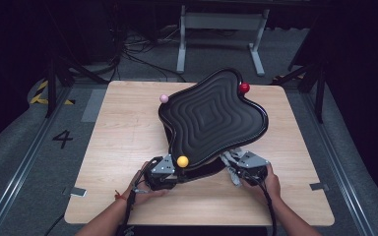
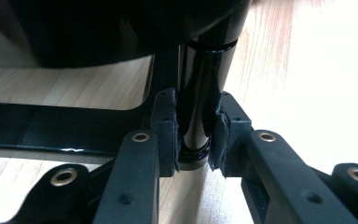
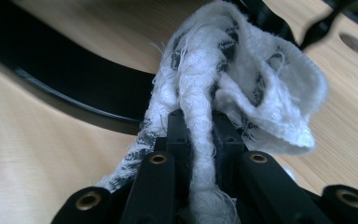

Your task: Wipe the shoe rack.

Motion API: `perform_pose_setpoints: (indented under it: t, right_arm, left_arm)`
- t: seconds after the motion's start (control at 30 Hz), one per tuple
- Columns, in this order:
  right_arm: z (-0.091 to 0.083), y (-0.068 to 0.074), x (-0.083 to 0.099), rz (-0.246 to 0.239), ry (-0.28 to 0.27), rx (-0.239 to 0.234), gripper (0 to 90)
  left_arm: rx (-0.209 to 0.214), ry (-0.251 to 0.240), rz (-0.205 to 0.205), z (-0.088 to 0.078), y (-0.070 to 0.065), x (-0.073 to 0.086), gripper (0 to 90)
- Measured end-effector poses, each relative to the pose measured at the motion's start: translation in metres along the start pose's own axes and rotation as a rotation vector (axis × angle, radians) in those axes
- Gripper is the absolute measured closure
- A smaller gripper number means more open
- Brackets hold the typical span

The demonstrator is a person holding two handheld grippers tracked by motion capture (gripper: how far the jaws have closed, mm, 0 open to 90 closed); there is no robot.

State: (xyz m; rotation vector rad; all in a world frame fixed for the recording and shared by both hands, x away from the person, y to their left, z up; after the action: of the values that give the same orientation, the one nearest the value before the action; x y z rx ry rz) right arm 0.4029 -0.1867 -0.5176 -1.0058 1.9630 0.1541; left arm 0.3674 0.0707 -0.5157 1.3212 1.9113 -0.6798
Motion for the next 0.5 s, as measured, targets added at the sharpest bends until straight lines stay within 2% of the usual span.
perform_pose_setpoints:
  t: [0.13,0.23,0.3,0.4,0.5]
  right_arm:
    - [0.002,-0.01,0.003,0.02,0.015,0.021,80.6]
    - [0.003,-0.011,0.002,0.015,0.023,0.029,80.6]
    - [0.003,-0.011,0.002,0.015,0.024,0.032,80.7]
    - [0.002,-0.008,0.002,0.016,0.018,0.011,80.6]
    - [-0.001,0.002,0.0,-0.001,0.013,-0.027,80.6]
  left_arm:
    - [-0.004,-0.001,-0.001,0.001,-0.001,-0.001,73.7]
    - [-0.009,0.007,0.012,0.001,-0.001,-0.001,73.7]
    - [-0.006,0.007,0.001,0.002,-0.002,-0.001,73.7]
    - [-0.007,-0.002,-0.002,0.003,-0.002,-0.002,73.7]
    - [-0.007,-0.002,-0.003,0.003,-0.003,-0.002,73.8]
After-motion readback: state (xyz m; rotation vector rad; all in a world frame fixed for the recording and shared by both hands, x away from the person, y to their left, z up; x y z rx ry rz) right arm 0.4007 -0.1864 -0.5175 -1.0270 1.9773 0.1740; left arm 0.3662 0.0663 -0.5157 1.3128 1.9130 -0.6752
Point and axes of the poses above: each handheld gripper's, and its own axes: z roughly forward along the jaws, x roughly out of its underside, y roughly to its left, the point moved 6 cm from there along z, roughly forward along the jaws, and after that the axes turned 1 degree about -x, right-handed, at the moved point
